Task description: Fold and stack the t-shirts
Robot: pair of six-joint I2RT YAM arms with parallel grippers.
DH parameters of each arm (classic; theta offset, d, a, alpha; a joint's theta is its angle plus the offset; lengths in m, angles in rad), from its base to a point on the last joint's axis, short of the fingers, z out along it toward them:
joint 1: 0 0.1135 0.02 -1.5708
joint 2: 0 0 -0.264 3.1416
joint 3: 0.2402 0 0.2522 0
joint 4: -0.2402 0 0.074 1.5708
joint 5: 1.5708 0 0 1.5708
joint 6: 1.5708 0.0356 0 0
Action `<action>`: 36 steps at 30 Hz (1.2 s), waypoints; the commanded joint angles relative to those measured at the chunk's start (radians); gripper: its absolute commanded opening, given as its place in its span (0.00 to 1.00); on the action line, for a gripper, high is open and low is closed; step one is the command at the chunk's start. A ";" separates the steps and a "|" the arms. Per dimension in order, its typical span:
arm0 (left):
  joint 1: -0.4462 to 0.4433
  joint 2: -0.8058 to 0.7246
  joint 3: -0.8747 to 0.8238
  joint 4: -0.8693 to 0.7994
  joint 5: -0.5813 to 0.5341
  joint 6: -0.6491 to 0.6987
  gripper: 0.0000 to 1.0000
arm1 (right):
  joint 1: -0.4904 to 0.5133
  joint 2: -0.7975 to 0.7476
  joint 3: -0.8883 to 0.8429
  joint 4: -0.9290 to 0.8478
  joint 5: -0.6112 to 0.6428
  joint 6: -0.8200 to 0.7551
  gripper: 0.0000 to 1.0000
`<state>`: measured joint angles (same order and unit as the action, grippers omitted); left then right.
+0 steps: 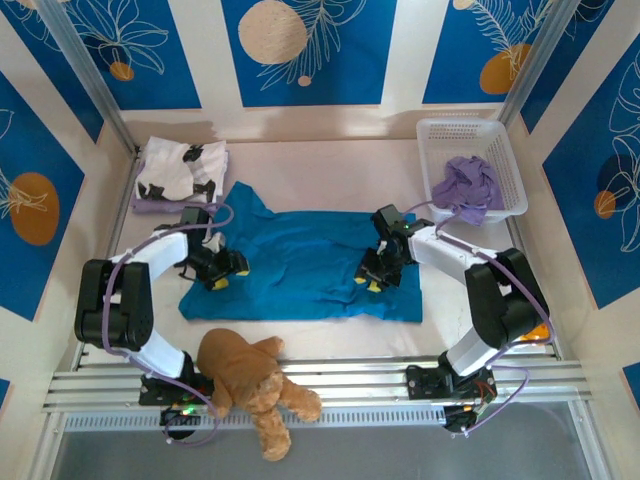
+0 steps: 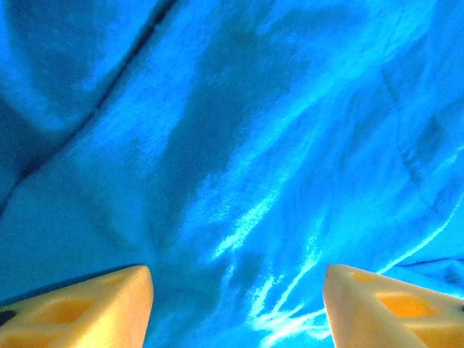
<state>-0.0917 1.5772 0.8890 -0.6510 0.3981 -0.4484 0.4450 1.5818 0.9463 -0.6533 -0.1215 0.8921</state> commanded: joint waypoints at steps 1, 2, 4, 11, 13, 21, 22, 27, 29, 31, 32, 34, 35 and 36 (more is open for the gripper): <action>0.008 -0.015 0.059 -0.092 -0.030 0.034 0.64 | 0.000 -0.016 0.019 -0.055 0.004 -0.014 0.33; 0.009 -0.002 0.068 -0.098 -0.028 0.037 0.64 | 0.000 -0.014 0.010 -0.042 0.002 -0.009 0.34; 0.009 0.007 0.065 -0.096 -0.018 0.038 0.64 | -0.001 -0.009 -0.012 -0.008 -0.006 0.000 0.34; 0.009 0.044 -0.009 -0.031 -0.004 0.015 0.65 | -0.003 0.039 -0.021 -0.009 -0.008 -0.017 0.35; 0.009 0.061 -0.022 -0.027 -0.014 0.019 0.65 | -0.006 0.047 -0.028 -0.018 -0.006 -0.016 0.35; 0.009 -0.011 0.001 -0.063 -0.020 0.031 0.65 | -0.006 -0.016 -0.077 -0.044 -0.015 -0.017 0.36; 0.009 -0.027 0.023 -0.077 -0.029 0.033 0.65 | -0.005 -0.030 -0.071 -0.052 -0.010 -0.020 0.36; 0.009 -0.006 0.230 -0.158 -0.107 0.079 0.65 | -0.021 -0.108 0.019 -0.150 0.072 -0.066 0.38; 0.009 0.046 0.319 -0.175 -0.147 0.098 0.64 | -0.040 -0.113 0.057 -0.183 0.095 -0.095 0.38; 0.010 0.113 0.409 -0.184 -0.175 0.120 0.61 | -0.067 -0.107 0.087 -0.195 0.100 -0.128 0.38; 0.008 0.149 0.449 -0.177 -0.189 0.127 0.61 | -0.085 -0.098 0.100 -0.197 0.098 -0.146 0.38; 0.008 0.221 0.523 -0.173 -0.209 0.135 0.59 | -0.117 -0.073 0.127 -0.200 0.091 -0.174 0.38; 0.007 0.259 0.573 -0.178 -0.222 0.138 0.59 | -0.131 -0.058 0.144 -0.205 0.089 -0.186 0.38; 0.005 0.292 0.612 -0.181 -0.230 0.140 0.59 | -0.142 -0.043 0.159 -0.210 0.093 -0.197 0.38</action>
<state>-0.0872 1.7847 1.4258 -0.7860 0.2298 -0.3473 0.3313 1.5005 1.0657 -0.8051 -0.0410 0.7582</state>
